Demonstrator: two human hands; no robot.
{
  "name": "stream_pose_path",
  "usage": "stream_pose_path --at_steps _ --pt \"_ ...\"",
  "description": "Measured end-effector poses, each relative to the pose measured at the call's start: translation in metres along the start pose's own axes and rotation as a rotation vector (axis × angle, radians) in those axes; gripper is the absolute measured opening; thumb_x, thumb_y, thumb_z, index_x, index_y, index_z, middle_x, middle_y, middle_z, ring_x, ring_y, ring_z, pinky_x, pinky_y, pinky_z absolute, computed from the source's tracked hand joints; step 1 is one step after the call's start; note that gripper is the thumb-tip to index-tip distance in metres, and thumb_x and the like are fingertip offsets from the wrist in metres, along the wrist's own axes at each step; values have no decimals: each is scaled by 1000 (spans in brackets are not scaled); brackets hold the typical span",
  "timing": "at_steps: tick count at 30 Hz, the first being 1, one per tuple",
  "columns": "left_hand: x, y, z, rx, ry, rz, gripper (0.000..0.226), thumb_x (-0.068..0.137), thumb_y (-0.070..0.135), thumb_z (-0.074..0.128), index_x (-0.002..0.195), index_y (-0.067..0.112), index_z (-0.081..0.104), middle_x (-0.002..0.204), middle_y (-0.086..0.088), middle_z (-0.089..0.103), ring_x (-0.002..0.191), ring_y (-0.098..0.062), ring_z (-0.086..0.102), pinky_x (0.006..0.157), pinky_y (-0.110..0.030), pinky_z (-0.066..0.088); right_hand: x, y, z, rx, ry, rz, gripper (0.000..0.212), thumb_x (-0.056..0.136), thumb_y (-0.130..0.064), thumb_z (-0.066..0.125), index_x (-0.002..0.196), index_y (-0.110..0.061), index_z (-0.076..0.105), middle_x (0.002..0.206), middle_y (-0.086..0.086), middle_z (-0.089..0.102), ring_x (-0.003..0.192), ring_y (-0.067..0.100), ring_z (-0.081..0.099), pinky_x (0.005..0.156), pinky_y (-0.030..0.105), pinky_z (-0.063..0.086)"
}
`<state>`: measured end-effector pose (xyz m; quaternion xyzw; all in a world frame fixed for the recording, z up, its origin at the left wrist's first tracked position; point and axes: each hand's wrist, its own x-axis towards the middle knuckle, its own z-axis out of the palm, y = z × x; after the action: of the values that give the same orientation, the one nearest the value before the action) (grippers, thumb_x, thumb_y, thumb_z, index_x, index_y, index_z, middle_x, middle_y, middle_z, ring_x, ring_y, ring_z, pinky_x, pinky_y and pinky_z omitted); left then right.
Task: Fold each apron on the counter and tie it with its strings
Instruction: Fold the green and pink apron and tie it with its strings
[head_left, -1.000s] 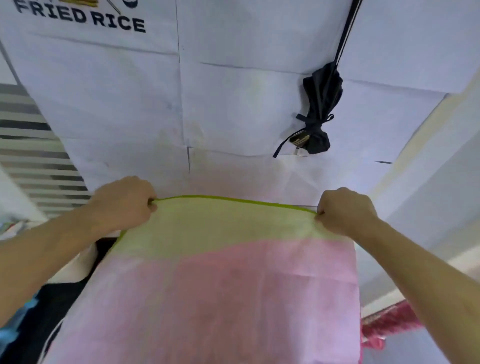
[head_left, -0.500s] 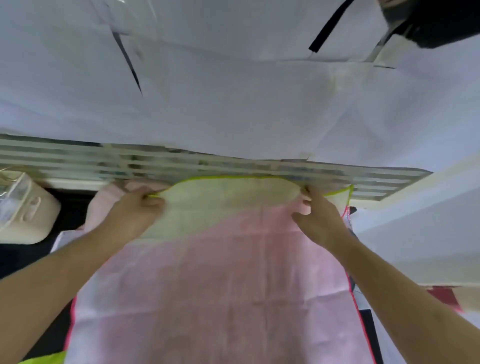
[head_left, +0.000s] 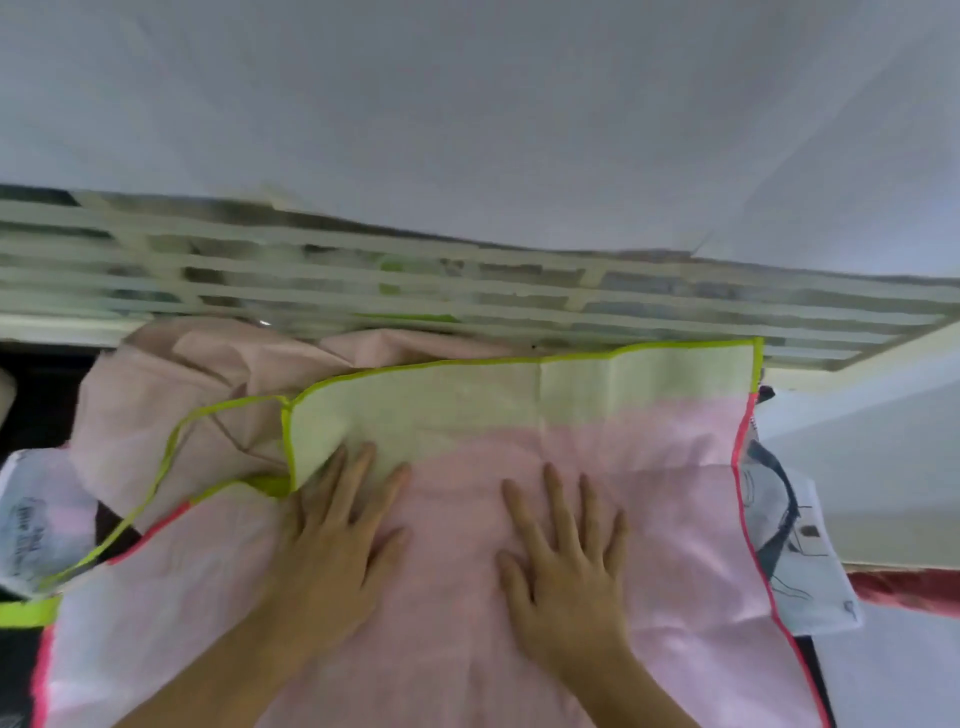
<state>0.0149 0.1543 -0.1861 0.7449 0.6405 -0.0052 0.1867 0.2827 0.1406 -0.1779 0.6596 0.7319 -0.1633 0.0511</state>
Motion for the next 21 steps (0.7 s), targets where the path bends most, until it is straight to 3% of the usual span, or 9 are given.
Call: stream_pose_path --at_steps 4,8,12,14,18,21 --pt "9 -9 10 60 153 61 68 99 64 31 164 42 25 175 3 16 162 -23 10 108 -54 40 3 -1 16 -27 134 -3 75 94 -62 44 163 -47 19 175 1 13 159 41 12 119 74 15" --pt "13 -17 26 69 236 84 67 99 65 30 162 42 29 173 6 22 160 -22 19 106 -52 38 5 3 34 -83 242 11 72 94 -64 38 163 -48 20 174 -4 15 158 37 19 119 72 21" --pt "13 -22 36 85 348 140 65 99 64 31 157 36 42 166 4 38 156 -25 31 113 -57 35 5 1 42 -107 312 10 69 95 -64 33 162 -50 19 173 -8 18 158 33 23 119 69 25" --pt "12 -25 39 58 417 179 64 99 62 35 152 31 50 158 1 47 150 -26 39 116 -56 33 3 -2 42 -100 317 29 68 96 -67 27 161 -54 14 173 -11 15 159 30 19 122 66 23" --pt "7 -21 34 -26 521 264 59 95 53 45 143 24 59 149 -2 54 137 -28 50 116 -49 37 -1 -3 42 -114 258 67 67 90 -74 3 154 -63 -14 172 -21 -10 161 22 -4 128 57 6" --pt "-23 2 32 11 555 376 49 88 42 53 131 23 65 145 -3 53 129 -31 53 111 -48 44 -2 -1 44 -47 282 35 66 97 -71 17 158 -59 -5 174 -16 -4 161 24 0 127 59 5"
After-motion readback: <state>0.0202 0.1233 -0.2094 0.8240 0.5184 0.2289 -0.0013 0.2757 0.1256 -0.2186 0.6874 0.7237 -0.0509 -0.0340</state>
